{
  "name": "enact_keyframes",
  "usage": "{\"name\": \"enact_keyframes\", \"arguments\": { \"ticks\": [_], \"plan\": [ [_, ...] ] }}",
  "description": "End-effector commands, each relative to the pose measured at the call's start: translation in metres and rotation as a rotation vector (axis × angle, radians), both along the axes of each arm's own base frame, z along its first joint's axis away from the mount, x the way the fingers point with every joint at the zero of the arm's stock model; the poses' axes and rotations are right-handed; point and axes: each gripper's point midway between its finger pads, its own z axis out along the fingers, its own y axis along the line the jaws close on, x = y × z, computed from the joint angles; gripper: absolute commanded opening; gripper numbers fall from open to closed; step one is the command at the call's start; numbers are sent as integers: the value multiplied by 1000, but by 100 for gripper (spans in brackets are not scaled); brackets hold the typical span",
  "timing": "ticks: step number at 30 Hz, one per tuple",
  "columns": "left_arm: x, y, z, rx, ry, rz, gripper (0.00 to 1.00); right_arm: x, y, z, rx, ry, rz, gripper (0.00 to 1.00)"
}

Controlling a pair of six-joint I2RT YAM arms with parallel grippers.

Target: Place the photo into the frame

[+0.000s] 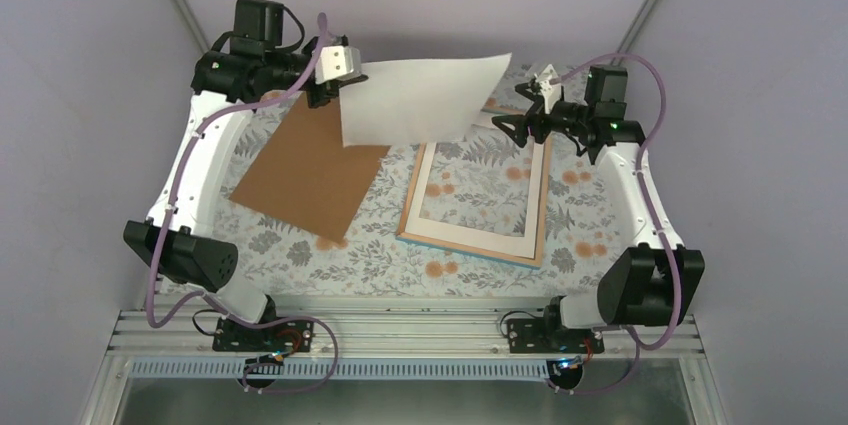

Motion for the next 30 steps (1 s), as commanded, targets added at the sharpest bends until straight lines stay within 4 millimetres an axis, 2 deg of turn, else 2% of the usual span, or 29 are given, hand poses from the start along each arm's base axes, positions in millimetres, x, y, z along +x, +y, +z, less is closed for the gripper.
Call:
{"name": "enact_keyframes", "arguments": {
  "ticks": [1, 4, 6, 9, 15, 18, 20, 22, 25, 28, 30],
  "plan": [
    [-39, -13, 15, -111, 107, -151, 2, -23, 19, 18, 91, -15, 118, 100],
    [-44, -16, 26, -148, 96, -172, 2, -36, 28, 24, 140, 0, 151, 96],
    [-47, -17, 31, -175, 103, -181, 2, -42, 36, 25, 171, 26, 173, 89],
    [-42, -18, 34, -212, 141, -151, 2, -52, 47, 28, 195, 62, 201, 58],
    [-21, -23, 29, -283, 235, -91, 2, -75, 45, 34, 234, 136, 157, 5],
    [-10, -25, 23, -321, 281, -57, 3, -88, 43, 39, 273, 183, 111, 4],
    [8, -21, 15, -340, 302, 35, 14, -99, 43, 38, 321, 246, 100, 4],
    [24, -17, 5, -356, 334, 119, 40, -107, 44, 32, 367, 322, 88, 4],
    [42, -10, -6, -380, 388, 201, 68, -118, 46, 16, 444, 472, 73, 4],
    [65, 2, -18, -414, 427, 343, 83, -121, 48, -6, 528, 633, 42, 4],
    [76, 11, -27, -426, 431, 423, 88, -111, 45, -21, 558, 703, 1, 4]
  ]
}}
